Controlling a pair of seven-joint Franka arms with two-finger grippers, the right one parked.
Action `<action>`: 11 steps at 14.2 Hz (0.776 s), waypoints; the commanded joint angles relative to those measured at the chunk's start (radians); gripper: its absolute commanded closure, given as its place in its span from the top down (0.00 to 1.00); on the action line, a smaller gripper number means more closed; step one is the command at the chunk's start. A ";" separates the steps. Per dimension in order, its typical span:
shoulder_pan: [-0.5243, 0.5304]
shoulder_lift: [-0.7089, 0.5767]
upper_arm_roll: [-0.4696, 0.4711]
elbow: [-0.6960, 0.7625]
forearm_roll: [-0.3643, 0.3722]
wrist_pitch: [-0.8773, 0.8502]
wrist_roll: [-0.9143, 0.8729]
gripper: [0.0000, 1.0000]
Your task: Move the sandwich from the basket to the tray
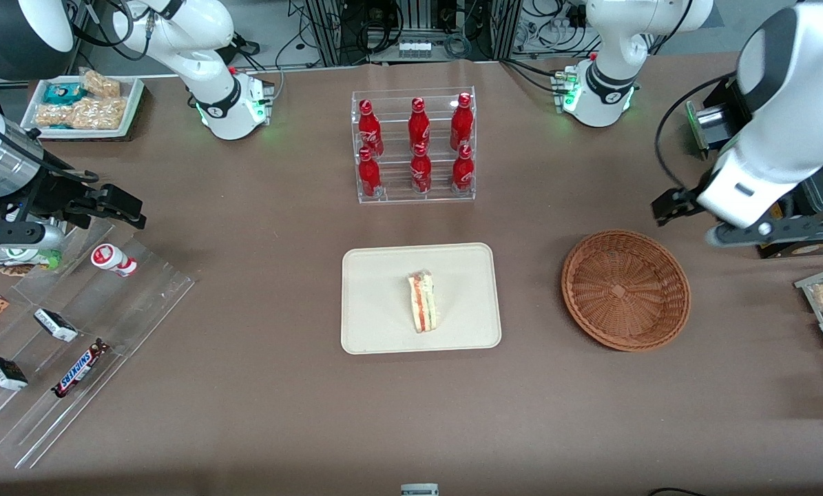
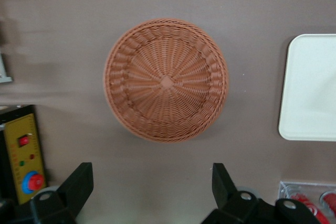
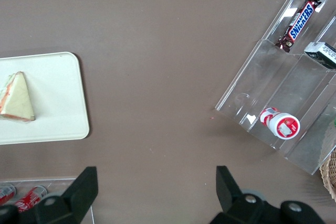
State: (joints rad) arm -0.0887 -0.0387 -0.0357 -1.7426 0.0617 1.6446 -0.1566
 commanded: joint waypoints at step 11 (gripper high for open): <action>0.035 -0.006 -0.006 0.089 -0.105 -0.131 0.115 1.00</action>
State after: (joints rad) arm -0.0626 -0.0508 -0.0365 -1.6685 -0.0245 1.5381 -0.0561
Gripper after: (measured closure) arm 0.000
